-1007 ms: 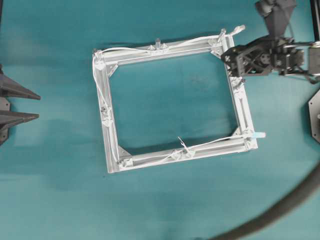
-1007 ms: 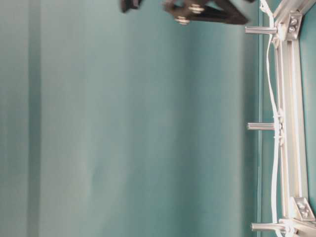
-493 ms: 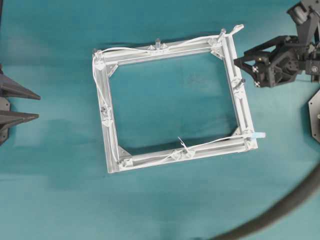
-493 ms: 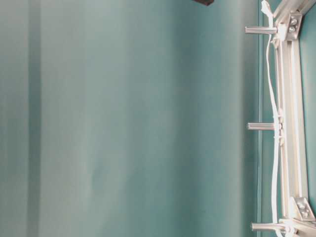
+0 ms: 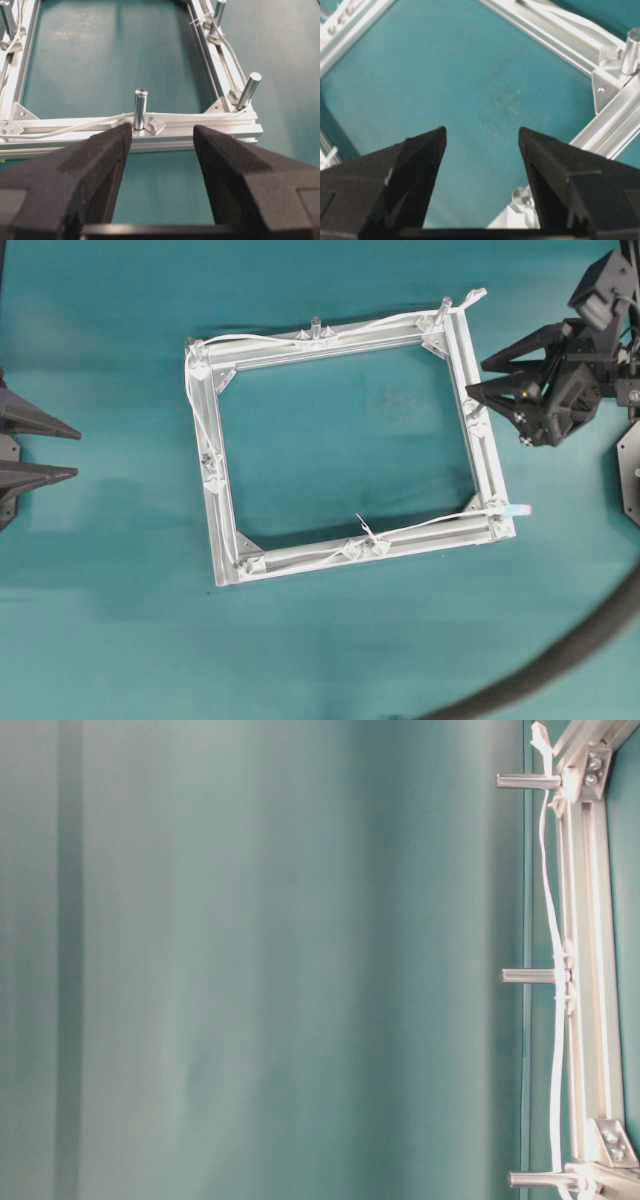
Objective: Move the cable alternately left and right between 8 pins so it hooks onto each one.
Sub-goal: 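Open the right gripper, release the plug, and withdraw to the right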
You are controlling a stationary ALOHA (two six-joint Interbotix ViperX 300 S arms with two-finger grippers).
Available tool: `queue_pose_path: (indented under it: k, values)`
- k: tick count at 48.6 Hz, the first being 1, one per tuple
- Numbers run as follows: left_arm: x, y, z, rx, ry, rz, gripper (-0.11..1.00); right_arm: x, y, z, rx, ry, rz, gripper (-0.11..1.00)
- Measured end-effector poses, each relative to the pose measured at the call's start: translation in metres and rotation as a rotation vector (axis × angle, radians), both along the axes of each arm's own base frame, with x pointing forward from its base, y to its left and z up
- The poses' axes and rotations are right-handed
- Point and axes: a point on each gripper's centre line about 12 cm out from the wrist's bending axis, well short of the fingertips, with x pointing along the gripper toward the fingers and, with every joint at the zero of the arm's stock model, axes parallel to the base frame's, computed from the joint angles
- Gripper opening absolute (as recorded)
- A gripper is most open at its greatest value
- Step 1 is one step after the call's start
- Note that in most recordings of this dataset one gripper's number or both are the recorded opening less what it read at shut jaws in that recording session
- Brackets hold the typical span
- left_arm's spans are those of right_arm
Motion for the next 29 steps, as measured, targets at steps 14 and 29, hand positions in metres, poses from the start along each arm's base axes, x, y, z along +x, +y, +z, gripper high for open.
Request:
queue_pose_path:
  k: [14, 29]
  values:
    - [0.0, 0.0, 0.0, 0.002, 0.0, 0.0, 0.55, -0.016, 0.009, -0.011, -0.057, 0.006, 0.074, 0.66]
    - [0.0, 0.0, 0.0, 0.002, 0.0, 0.0, 0.55, -0.026, 0.021, -0.008, -0.236, -0.051, 0.247, 0.66]
